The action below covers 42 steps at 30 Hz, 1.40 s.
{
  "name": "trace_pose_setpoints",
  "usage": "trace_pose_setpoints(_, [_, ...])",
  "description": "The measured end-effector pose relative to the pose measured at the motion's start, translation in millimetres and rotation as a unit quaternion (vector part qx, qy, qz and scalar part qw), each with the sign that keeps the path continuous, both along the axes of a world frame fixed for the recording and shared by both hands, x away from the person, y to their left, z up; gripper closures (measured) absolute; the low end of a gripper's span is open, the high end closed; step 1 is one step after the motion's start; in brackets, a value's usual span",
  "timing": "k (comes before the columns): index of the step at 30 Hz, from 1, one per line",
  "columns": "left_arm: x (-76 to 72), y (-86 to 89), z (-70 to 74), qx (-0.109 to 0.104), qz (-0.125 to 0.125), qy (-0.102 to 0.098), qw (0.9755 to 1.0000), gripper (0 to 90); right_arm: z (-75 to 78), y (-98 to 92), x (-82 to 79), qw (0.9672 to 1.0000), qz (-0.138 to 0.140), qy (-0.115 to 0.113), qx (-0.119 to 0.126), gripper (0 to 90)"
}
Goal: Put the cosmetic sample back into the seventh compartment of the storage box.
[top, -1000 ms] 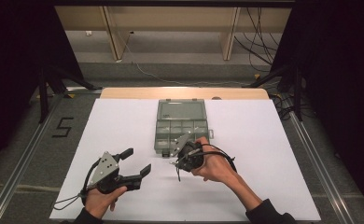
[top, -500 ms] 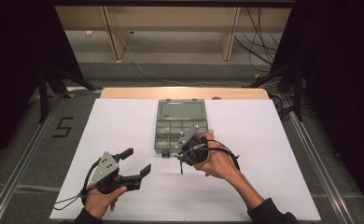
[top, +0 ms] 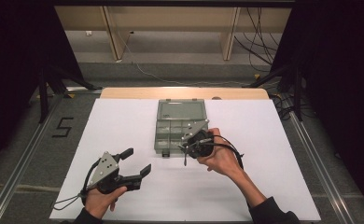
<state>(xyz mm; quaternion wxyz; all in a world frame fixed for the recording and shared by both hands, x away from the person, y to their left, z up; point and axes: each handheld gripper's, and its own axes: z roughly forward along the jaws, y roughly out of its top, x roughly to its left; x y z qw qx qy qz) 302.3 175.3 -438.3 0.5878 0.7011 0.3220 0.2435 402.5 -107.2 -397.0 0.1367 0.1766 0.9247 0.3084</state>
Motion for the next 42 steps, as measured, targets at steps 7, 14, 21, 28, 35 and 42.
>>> trace_pose_setpoints(7, [-0.1, -0.3, -0.1, 0.000, -0.001, 0.001, 1.0000, 15.7, 0.8, -7.9, 5.9, 0.9992, -0.026, -0.002, 0.030, 81.0])
trace_pose_setpoints(14, [-0.2, -0.6, -0.4, -0.001, 0.000, 0.002, 1.0000, 15.7, -4.9, -12.6, 14.1, 0.9974, -0.057, -0.003, 0.044, 81.1])
trace_pose_setpoints(21, [0.4, -0.6, -0.8, 0.001, -0.002, 0.001, 1.0000, 15.7, -13.2, -19.4, 25.5, 0.9947, -0.087, 0.016, 0.052, 81.1])
trace_pose_setpoints(28, [1.4, 0.1, -1.3, 0.005, 0.000, -0.001, 1.0000, 15.7, -16.2, -21.2, 32.1, 0.9917, -0.110, 0.025, 0.063, 81.1])
trace_pose_setpoints(35, [1.4, -0.1, -1.6, -0.002, -0.001, -0.001, 1.0000, 15.7, -21.9, -18.4, 39.3, 0.9859, -0.144, 0.052, 0.067, 81.0])
trace_pose_setpoints(42, [1.2, -0.3, -1.6, -0.002, -0.001, 0.000, 1.0000, 15.7, -28.4, -15.0, 44.7, 0.9845, -0.153, 0.055, 0.065, 81.0])
